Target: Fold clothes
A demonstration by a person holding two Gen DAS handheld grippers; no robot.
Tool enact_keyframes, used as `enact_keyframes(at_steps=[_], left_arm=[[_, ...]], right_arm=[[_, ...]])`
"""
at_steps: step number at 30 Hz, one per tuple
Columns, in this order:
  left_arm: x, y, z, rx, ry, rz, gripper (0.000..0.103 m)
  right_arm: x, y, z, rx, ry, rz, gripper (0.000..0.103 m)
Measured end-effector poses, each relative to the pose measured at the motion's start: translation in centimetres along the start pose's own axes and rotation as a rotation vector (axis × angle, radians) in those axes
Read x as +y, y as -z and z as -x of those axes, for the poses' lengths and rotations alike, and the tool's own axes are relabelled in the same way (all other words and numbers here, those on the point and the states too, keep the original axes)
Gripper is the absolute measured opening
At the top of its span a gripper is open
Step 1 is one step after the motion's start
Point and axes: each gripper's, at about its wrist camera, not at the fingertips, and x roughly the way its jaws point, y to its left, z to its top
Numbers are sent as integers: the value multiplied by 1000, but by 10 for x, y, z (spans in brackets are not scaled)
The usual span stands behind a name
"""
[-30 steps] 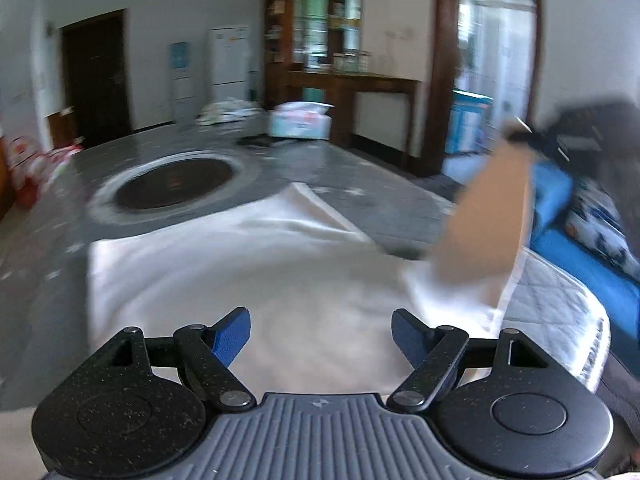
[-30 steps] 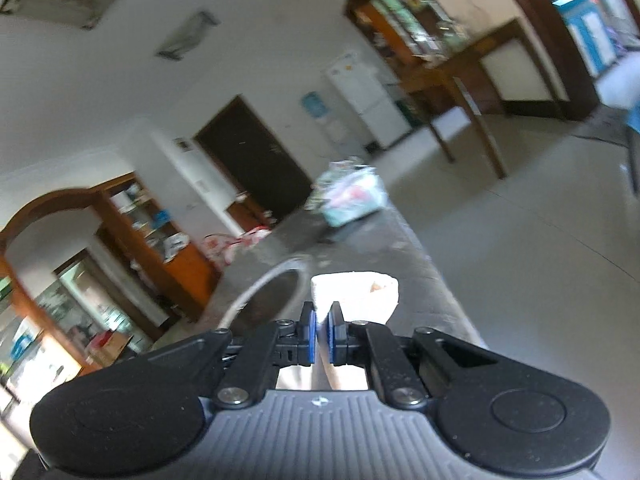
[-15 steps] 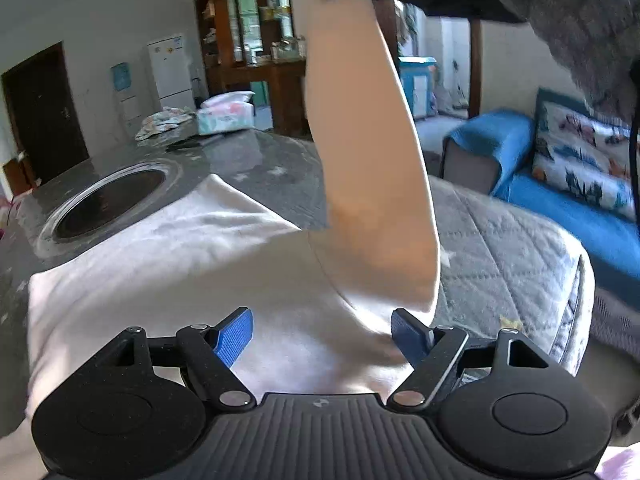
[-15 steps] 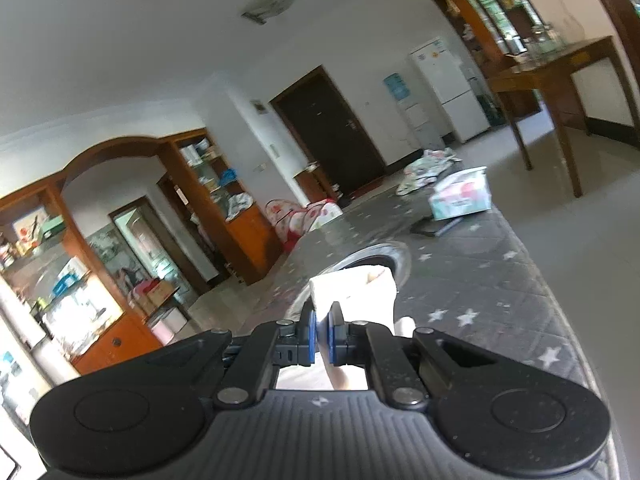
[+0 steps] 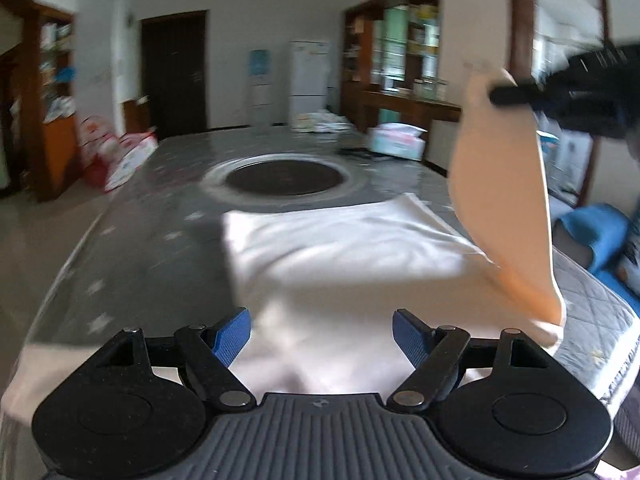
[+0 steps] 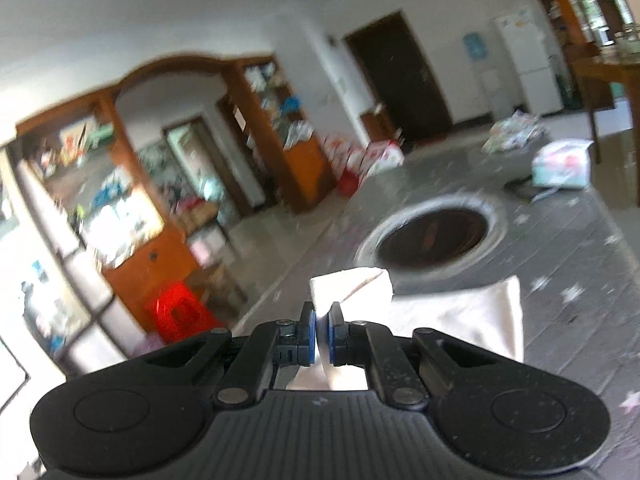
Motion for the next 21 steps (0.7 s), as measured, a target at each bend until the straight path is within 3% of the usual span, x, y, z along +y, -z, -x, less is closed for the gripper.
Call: enact_keyframes(at_steps=[5, 11, 14, 16, 21], left_arm=[[19, 9, 6, 14, -33, 71, 81], [22, 16, 8, 25, -43, 88, 82], [22, 16, 9, 23, -43, 85, 82], [23, 15, 9, 16, -43, 83, 82], [21, 8, 9, 1, -30, 86, 82]], right_arm=[[19, 28, -36, 143, -11, 49, 5], [34, 59, -59, 261, -41, 59, 15], [34, 65, -56, 280, -44, 71, 20], [29, 66, -50, 283, -34, 84, 33], [8, 74, -35, 296, 49, 148, 33]])
